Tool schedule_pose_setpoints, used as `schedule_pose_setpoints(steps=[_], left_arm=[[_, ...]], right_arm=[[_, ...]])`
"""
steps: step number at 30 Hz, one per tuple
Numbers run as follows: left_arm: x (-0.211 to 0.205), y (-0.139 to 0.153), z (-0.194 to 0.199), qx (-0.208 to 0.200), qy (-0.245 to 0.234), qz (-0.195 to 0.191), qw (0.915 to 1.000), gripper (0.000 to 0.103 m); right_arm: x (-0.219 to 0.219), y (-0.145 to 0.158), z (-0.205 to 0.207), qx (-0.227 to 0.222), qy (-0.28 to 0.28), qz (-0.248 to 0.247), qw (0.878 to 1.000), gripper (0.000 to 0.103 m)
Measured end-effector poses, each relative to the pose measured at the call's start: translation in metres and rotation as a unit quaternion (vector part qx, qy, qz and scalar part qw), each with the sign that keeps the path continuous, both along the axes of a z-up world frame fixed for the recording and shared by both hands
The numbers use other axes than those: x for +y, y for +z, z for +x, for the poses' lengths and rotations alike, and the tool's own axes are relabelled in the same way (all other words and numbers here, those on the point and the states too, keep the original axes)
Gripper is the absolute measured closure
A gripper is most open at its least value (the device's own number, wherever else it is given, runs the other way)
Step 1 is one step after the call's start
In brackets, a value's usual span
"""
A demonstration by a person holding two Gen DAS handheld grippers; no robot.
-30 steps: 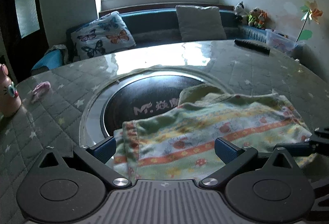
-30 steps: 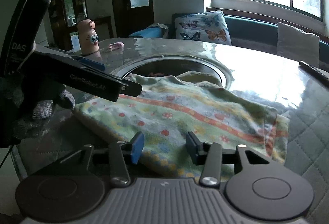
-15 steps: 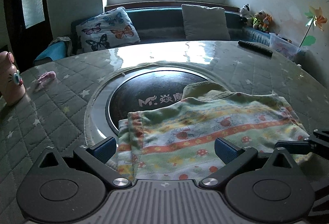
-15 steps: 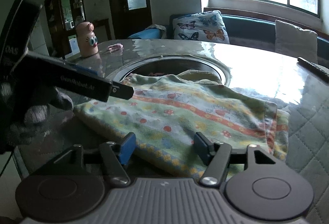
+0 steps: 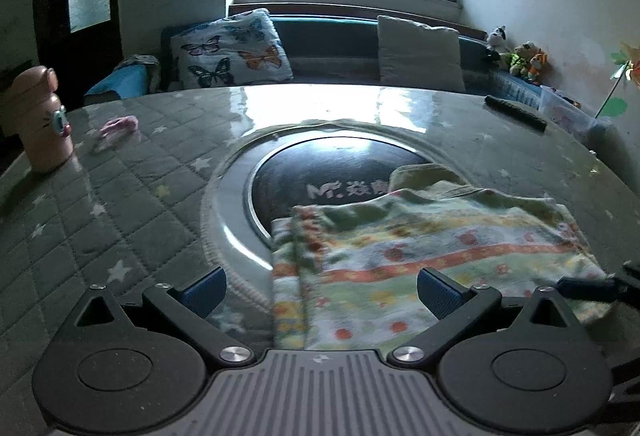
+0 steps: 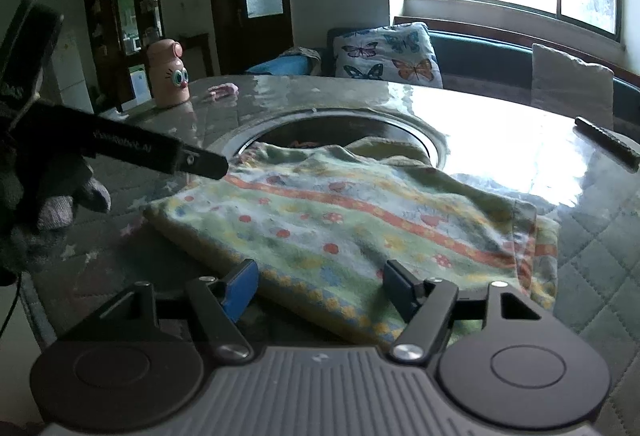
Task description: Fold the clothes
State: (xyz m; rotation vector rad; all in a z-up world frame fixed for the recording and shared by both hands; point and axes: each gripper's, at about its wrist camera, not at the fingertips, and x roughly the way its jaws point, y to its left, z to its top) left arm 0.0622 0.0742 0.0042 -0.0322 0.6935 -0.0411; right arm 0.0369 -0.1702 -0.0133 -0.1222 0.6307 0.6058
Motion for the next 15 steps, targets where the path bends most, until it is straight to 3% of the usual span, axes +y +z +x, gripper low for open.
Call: schedule_pose_setpoints(steps=[7,15], left_arm=[[0.008,-0.016,-0.005,0.02,0.018,0.005,0.9996,0.0],[0.018,-0.028,-0.01,0.033,0.023,0.007,0.9992,0.0]], right_arm=[[0.007,0.003,-0.003,-0.003,0.011,0.004,1.0,0.034],[0.02,-0.008,-0.004,0.025,0.035,-0.018,0.999,0.039]])
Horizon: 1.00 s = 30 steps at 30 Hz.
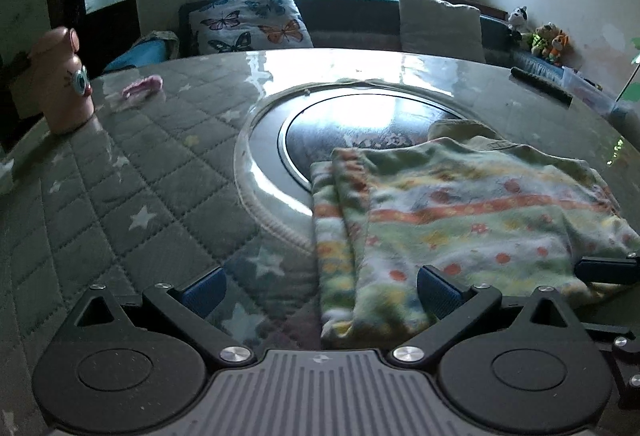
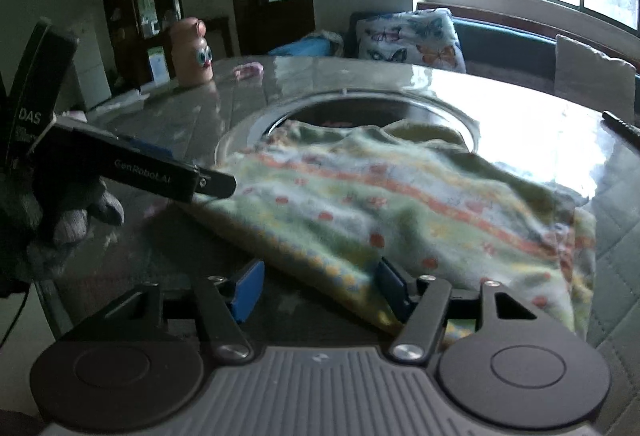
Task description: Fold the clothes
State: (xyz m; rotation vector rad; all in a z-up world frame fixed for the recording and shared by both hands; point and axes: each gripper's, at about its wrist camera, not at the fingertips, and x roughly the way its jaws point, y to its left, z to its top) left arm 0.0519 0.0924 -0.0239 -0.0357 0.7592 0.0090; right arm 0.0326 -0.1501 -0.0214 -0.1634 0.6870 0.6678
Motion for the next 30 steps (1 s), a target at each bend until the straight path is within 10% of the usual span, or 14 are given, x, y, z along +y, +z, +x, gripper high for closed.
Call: schedule_pose_setpoints(steps=[18,30], left_arm=[[0.038,0.016,0.004,-0.013,0.043,-0.049,0.9978,0.001],[0.05,0.014,0.02,0.018,0.042,-0.133,0.9901,0.002]], right_arm=[[0.077,0.019,-0.007,-0.068,0.132,-0.065,0.987,0.048],[0.125,0.001,-0.012,-0.093,0.177,-0.114,0.973,0.073]])
